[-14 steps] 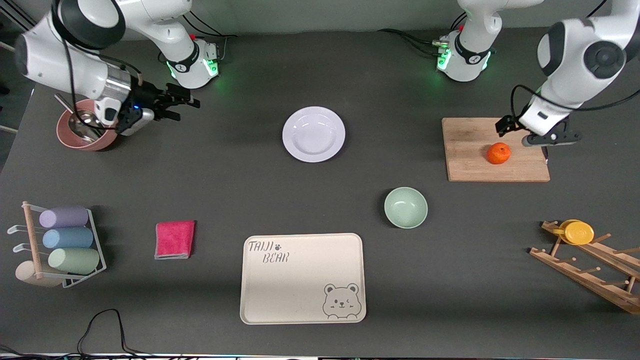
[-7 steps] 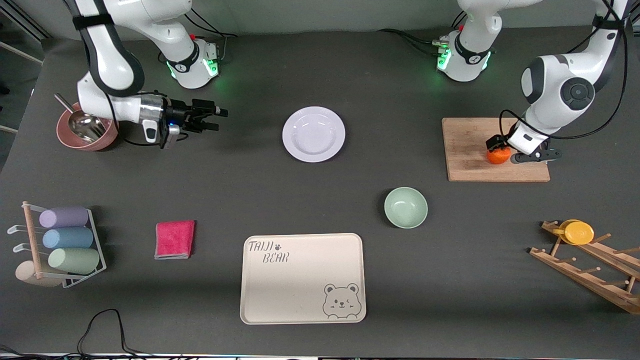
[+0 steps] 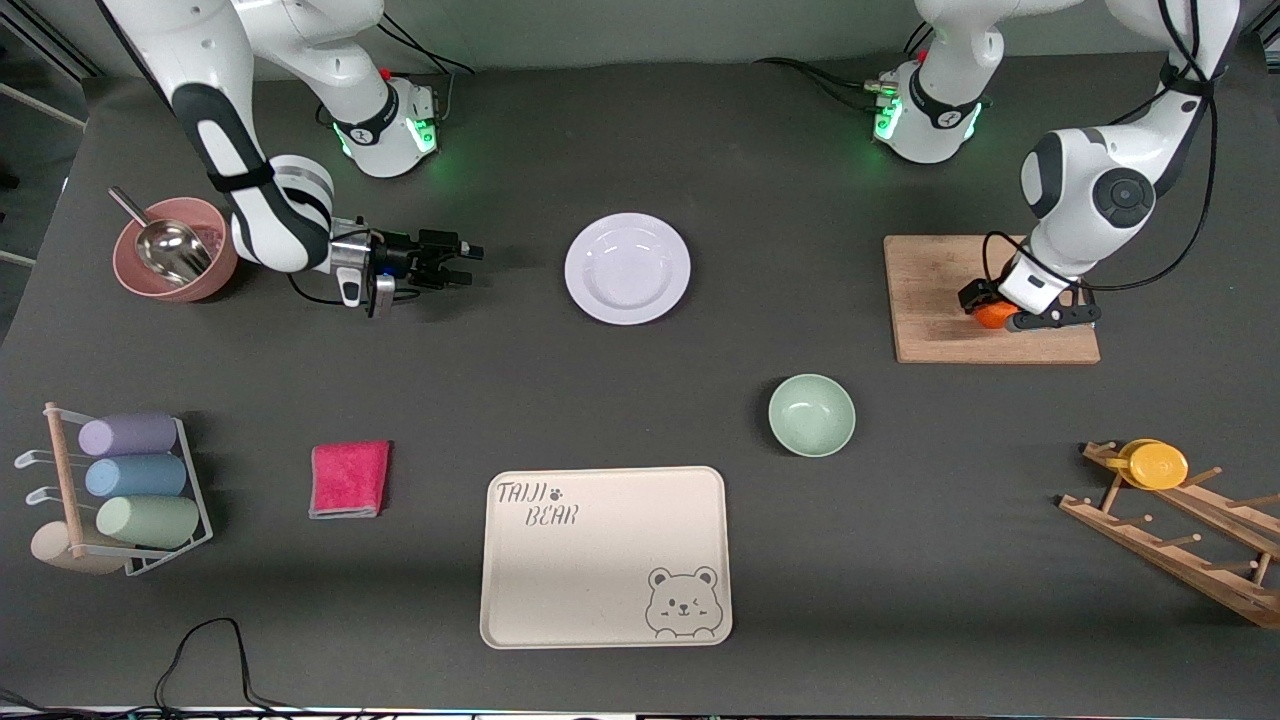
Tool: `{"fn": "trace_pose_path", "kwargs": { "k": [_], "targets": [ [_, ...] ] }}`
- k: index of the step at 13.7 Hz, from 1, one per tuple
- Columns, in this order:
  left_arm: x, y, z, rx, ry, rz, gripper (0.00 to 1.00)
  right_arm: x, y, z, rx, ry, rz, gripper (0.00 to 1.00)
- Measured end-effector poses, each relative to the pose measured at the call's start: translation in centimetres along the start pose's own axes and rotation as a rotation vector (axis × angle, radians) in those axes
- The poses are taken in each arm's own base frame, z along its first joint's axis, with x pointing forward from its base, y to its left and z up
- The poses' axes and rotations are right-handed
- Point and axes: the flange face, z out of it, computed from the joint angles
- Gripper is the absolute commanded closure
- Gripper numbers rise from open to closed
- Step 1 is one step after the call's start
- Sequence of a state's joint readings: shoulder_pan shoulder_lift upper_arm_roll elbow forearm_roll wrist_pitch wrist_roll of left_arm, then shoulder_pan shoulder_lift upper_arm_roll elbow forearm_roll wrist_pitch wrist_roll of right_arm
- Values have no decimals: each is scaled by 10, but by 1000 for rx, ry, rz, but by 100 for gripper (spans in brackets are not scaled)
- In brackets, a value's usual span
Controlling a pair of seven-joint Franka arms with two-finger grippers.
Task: Place orange and plate with both arms
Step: 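Grasp the orange with the left gripper while the right gripper grips the plate rim, then lift the orange off the cutting board with the left gripper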
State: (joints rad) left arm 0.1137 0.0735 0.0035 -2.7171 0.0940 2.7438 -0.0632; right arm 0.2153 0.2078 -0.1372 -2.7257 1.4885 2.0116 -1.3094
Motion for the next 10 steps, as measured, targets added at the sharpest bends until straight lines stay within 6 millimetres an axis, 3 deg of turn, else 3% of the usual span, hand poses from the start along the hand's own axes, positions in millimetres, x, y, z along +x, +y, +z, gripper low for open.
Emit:
{"fn": "trace_pose_path", "kwargs": {
  "k": [1, 2, 3, 4, 7, 10],
  "targets": [
    [0, 0, 2, 0, -2, 0, 1, -3, 6, 5, 18, -6, 18, 0],
    [0, 0, 2, 0, -3, 0, 8, -5, 10, 9, 33, -9, 27, 0],
    [0, 0, 2, 0, -2, 0, 58, -6, 13, 11, 43, -10, 20, 0],
    [0, 0, 2, 0, -2, 0, 100, -7, 16, 13, 44, -9, 16, 0],
    [1, 0, 0, 0, 2, 0, 100, -9, 21, 15, 43, -11, 18, 0],
    [1, 0, 1, 0, 1, 0, 100, -11, 25, 16, 41, -14, 27, 27]
  ]
}}
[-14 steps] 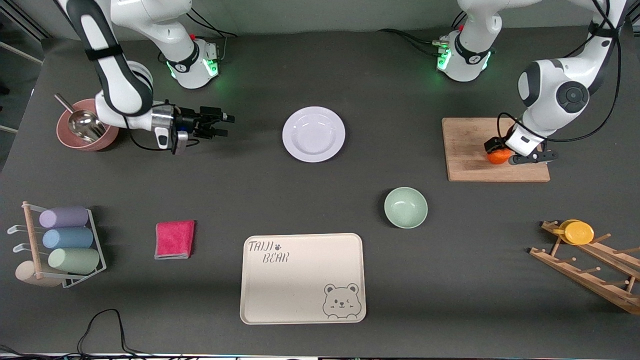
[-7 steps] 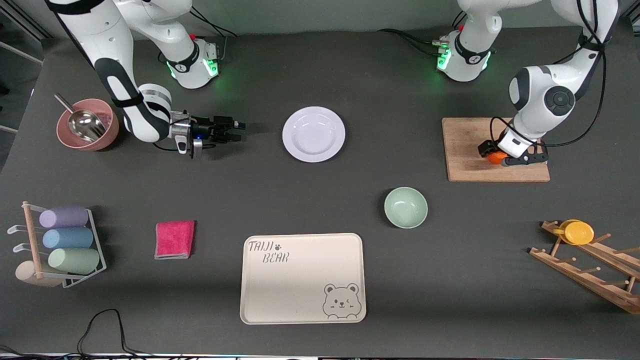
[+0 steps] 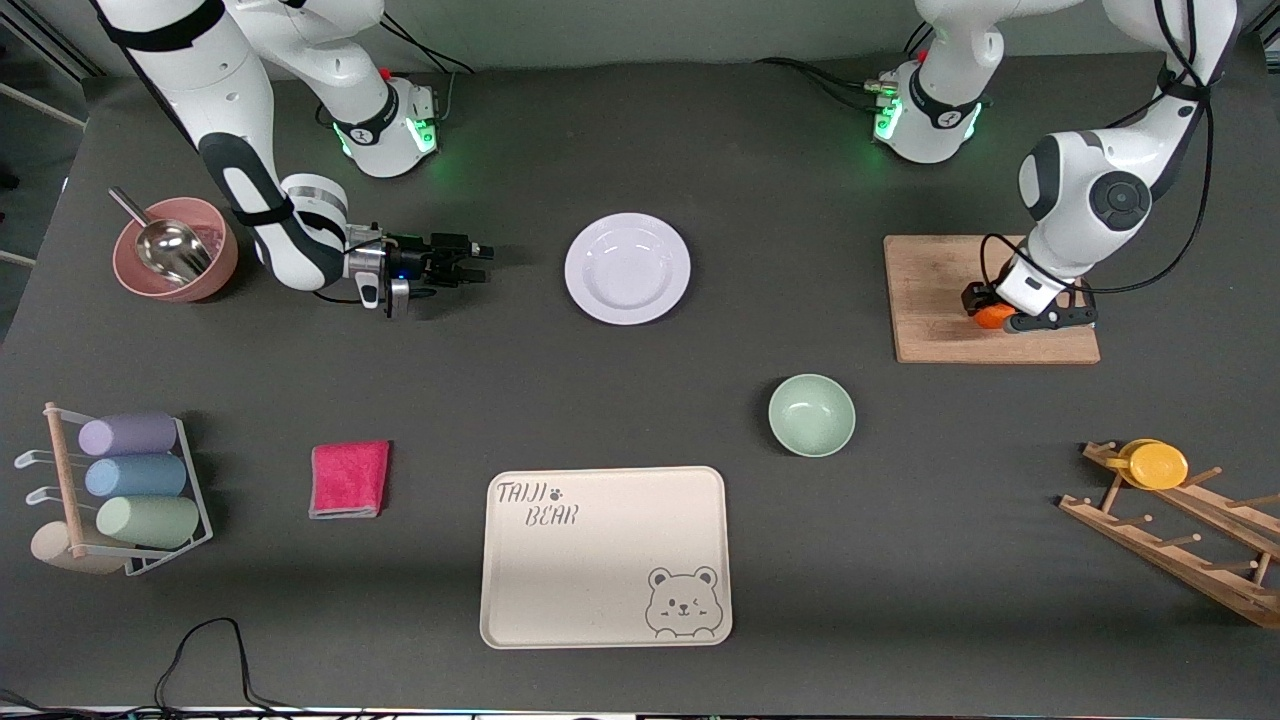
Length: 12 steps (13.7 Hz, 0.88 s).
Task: Place orange and plate with both arms
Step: 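Lift the orange off the cutting board with the left gripper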
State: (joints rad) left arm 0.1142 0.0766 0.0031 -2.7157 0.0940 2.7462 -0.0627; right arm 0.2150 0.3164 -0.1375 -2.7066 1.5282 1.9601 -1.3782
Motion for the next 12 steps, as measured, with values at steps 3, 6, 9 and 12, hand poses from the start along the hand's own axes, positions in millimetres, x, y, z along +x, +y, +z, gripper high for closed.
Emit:
{"fn": "trace_pose_path", "kwargs": {
  "k": [3, 6, 9, 12],
  "targets": [
    [1, 0, -1, 0, 3, 0, 100, 0, 2, 0, -1, -1, 2, 49],
    [5, 1, -25, 9, -16, 5, 100, 1, 2, 1, -1, -1, 2, 64],
    [21, 7, -102, 37, -83, 21, 100, 2, 3, 1, -2, -1, 2, 64],
    [43, 18, -199, 61, -107, 35, 100, 1, 7, 2, -4, -5, -7, 64]
  ]
}}
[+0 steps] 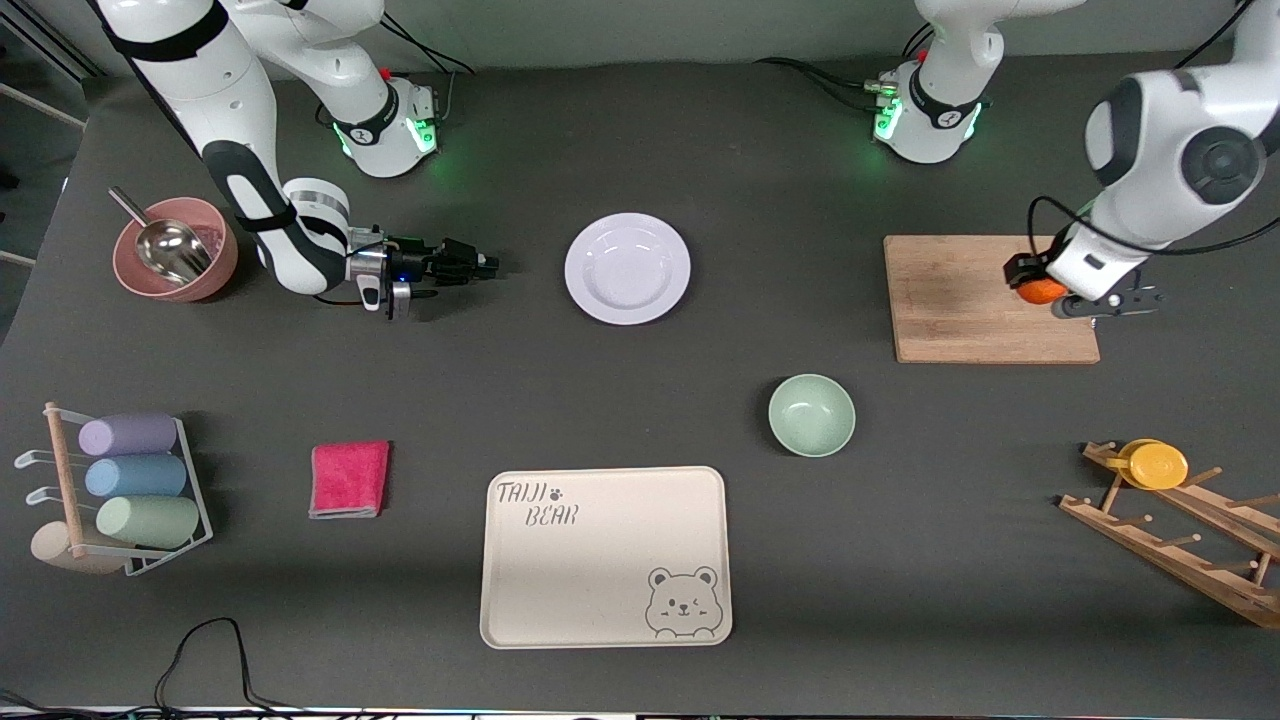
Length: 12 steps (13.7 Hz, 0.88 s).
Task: Place orange and plate with both arms
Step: 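Lift the orange off the cutting board with the left gripper, then carry the orange over the white plate and lower it with the left gripper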
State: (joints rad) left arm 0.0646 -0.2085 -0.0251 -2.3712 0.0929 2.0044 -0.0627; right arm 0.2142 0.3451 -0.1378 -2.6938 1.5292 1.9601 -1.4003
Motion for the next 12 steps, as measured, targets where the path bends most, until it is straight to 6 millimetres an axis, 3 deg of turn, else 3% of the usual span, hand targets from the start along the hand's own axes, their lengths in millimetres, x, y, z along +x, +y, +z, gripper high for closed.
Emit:
{"fn": "trace_pose_path", "kwargs": {
  "k": [3, 6, 8, 12],
  "targets": [
    [7, 20, -81, 2, -7, 31, 100, -2, 8, 3, -1, 15, -21, 63],
    [6, 69, -135, -44, -17, -6, 100, -1, 13, 5, 0, 18, -25, 62],
    [4, 130, -144, -79, -23, -85, 100, -1, 14, 4, 0, 20, -26, 59],
    [-21, 299, -119, -87, 13, -195, 100, 0, 14, 4, 2, 21, -26, 58]
  ]
}}
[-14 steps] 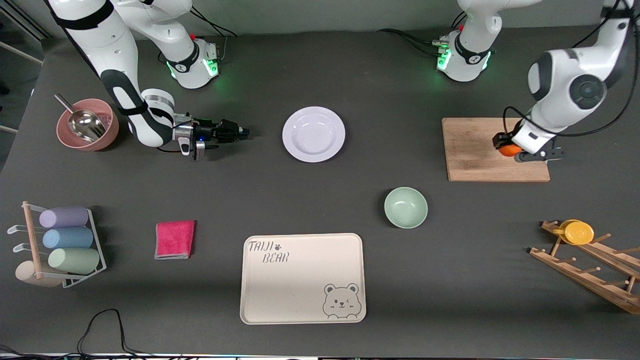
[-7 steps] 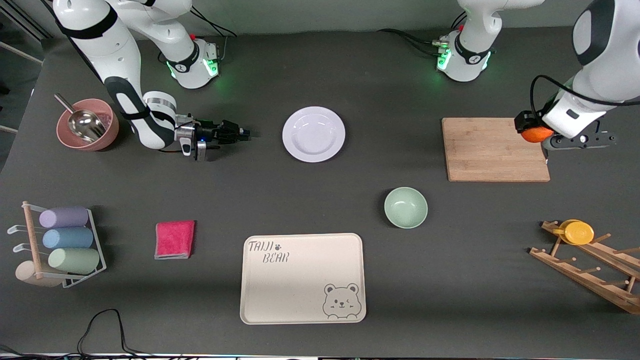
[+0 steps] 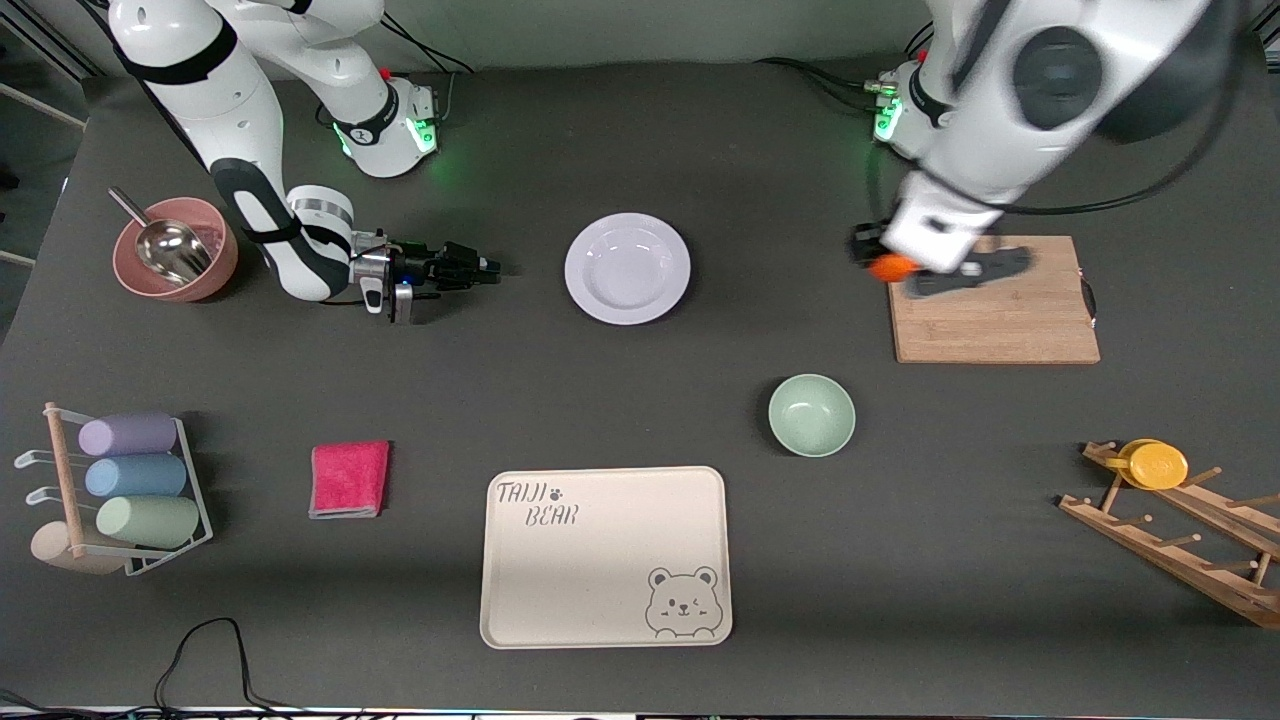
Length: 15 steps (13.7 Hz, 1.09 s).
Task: Place orange and plate with both arms
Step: 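Carry the orange over the white plate and lower it with the left gripper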
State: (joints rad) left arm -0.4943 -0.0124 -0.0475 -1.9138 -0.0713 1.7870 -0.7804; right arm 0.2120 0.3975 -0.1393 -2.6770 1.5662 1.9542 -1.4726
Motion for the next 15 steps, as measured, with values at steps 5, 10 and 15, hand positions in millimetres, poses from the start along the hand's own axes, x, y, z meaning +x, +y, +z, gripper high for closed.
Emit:
{"fn": "trace_pose_path", "kwargs": {
  "k": [5, 10, 15],
  "targets": [
    [-72, 155, 86, 5, 7, -63, 100, 0, 0, 0, 3, 1, 0, 58],
    [-130, 235, 219, -23, 11, -104, 100, 1, -2, 1, 17, 4, 0, 58],
    [-143, 247, 275, -6, -7, -86, 100, 2, -2, 1, 18, 6, 0, 58]
  ]
}}
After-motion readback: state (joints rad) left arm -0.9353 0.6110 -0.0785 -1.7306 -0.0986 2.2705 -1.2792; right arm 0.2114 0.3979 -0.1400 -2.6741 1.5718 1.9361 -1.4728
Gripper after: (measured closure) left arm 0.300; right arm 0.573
